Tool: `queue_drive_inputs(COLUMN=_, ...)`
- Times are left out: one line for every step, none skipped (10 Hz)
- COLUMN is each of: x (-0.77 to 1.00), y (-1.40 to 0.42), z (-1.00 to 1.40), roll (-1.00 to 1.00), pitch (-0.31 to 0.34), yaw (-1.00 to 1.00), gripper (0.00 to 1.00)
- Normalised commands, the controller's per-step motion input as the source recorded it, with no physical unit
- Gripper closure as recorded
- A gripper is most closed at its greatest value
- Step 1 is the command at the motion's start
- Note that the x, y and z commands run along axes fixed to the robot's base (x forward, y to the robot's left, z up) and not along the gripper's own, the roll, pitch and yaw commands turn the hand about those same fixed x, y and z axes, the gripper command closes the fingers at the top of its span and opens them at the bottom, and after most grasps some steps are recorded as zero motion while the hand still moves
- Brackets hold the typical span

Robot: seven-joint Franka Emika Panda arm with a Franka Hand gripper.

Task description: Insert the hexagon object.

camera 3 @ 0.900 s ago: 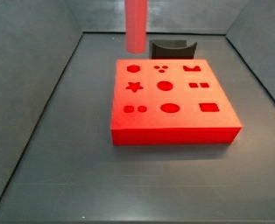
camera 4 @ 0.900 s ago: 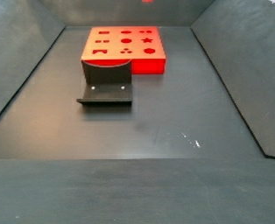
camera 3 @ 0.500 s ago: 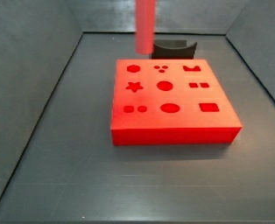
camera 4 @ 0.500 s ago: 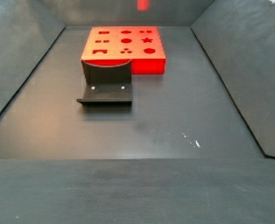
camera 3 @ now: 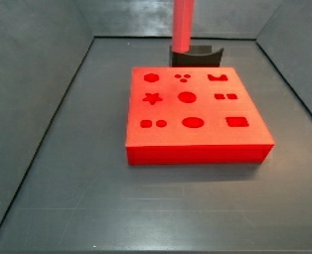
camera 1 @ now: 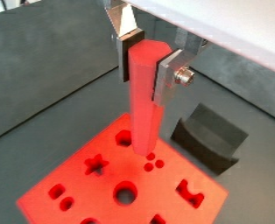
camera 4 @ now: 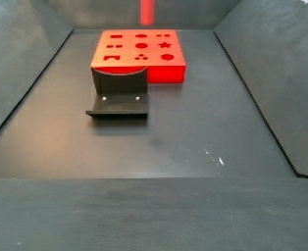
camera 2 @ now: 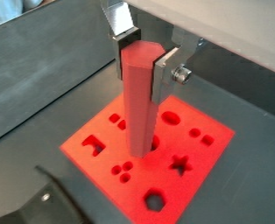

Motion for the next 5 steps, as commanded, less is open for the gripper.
queue_drive_inputs(x=-0.17, y=0.37, z=-0.43, roll=0.10, pitch=-0.157, yaw=0.00, gripper=1.00)
queue_drive_inputs(x=-0.41, y=0.20, z=-0.49, roll=0.01, pitch=-0.219, yaw=0.00, gripper=1.00)
queue_drive_inputs(x=-0.45, y=0.14, z=-0.37, roll=-0.19, pitch=-0.246, yaw=-0.04, gripper=1.00)
queue_drive_inputs(x=-0.36, y=0.13, z=-0.24, roll=-0.26, pitch=-0.264, yaw=-0.09, gripper=1.00)
queue_drive_inputs(x=-0.37, y=0.19, z=-0.12, roll=-0.19, pitch=-0.220, yaw=-0.09, gripper=1.00)
